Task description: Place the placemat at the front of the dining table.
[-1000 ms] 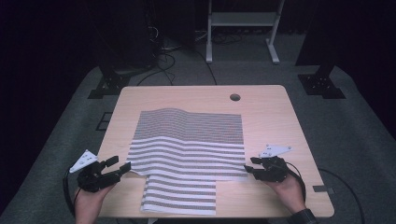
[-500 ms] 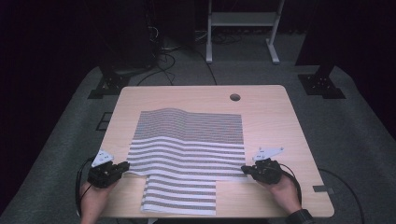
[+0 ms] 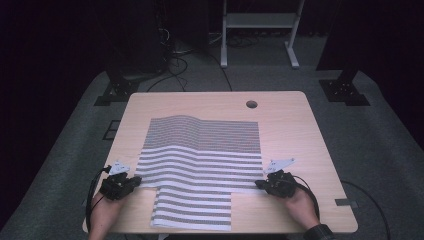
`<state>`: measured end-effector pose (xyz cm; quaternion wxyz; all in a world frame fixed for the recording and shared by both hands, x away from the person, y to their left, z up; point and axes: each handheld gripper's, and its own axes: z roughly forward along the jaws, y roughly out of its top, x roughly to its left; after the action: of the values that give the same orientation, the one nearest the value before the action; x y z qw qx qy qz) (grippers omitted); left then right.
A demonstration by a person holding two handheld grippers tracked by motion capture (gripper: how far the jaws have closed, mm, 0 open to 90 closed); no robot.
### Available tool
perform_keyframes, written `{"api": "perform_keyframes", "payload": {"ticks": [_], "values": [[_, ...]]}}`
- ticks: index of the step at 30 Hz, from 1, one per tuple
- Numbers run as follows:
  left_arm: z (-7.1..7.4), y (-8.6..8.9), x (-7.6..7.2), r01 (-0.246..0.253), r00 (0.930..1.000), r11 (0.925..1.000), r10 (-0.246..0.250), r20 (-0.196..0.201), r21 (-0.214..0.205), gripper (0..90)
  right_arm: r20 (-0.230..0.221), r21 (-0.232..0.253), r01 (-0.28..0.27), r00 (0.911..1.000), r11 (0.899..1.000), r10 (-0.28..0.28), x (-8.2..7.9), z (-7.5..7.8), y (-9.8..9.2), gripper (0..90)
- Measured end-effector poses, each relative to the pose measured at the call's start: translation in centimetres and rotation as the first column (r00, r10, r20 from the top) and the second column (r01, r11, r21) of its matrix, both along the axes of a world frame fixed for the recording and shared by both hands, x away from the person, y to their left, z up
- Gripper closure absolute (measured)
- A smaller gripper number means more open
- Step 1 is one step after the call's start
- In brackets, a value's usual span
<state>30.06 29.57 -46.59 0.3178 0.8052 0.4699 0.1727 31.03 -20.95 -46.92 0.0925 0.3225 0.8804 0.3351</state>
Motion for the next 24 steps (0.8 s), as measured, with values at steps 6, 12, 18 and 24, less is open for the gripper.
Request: {"api": "perform_keyframes", "payload": {"ticks": [6, 12, 18, 24], "values": [[0.0, -0.2, 1.4, 0.0, 1.0, 1.0, 0.0, -0.007, -0.004, 86.2, 0.014, -0.015, 0.028, 0.9995, 0.999, -0.028, 0.9, 0.0, 0.1, 89.9], [0.1, -0.3, 2.9, 0.001, 0.9999, 1.0, -0.001, -0.01, -0.01, 86.3, 0.012, -0.002, 0.065, 0.9978, 0.998, -0.065, 2.0, 0.0, -0.1, 90.0], [0.1, -0.9, 4.6, 0.005, 1.0, 0.9999, -0.005, -0.007, 0.01, 86.4, 0.015, -0.019, 0.088, 0.996, 0.996, -0.088, 3.0, 0.1, 0.1, 90.0], [0.1, -1.4, 6.1, 0.006, 1.0, 1.0, -0.006, -0.006, 0.007, 89.4, 0.02, -0.018, 0.125, 0.992, 0.992, -0.125, 4.4, 0.1, -0.3, 90.0]]}}
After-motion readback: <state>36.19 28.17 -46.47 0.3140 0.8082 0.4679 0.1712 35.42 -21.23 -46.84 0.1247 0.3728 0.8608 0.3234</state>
